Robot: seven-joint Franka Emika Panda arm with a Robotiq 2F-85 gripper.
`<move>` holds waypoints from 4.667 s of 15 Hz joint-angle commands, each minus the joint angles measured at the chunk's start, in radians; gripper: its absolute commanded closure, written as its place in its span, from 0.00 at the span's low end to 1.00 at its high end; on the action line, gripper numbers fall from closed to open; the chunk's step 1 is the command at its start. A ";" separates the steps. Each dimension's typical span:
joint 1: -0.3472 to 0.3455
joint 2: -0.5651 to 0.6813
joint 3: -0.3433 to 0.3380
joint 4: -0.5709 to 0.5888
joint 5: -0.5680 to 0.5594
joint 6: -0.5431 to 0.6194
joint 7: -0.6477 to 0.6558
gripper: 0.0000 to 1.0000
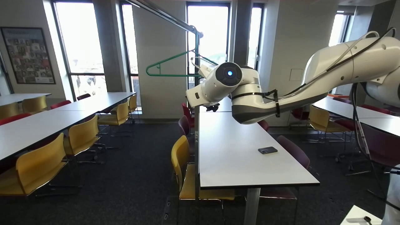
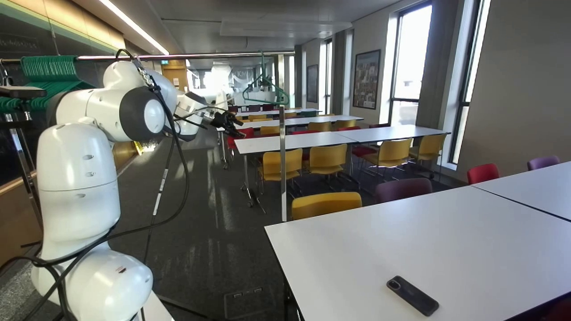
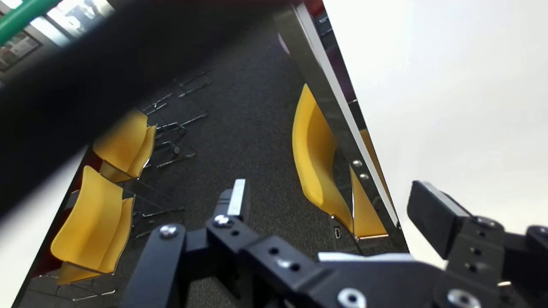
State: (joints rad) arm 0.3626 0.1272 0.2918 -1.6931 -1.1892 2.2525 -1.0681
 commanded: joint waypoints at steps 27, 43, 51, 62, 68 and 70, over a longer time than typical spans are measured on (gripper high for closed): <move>0.082 0.265 -0.035 0.330 -0.477 -0.207 0.910 0.00; 0.099 0.365 -0.103 0.553 -0.589 -0.250 0.931 0.55; 0.106 0.296 -0.066 0.461 -0.511 -0.245 0.928 1.00; 0.116 0.231 -0.050 0.393 -0.430 -0.243 0.909 0.63; 0.114 0.221 -0.043 0.377 -0.382 -0.244 0.889 0.66; 0.114 0.221 -0.042 0.377 -0.362 -0.244 0.878 0.62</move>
State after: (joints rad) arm 0.4839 0.3991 0.2397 -1.2661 -1.5878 2.0278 -0.1542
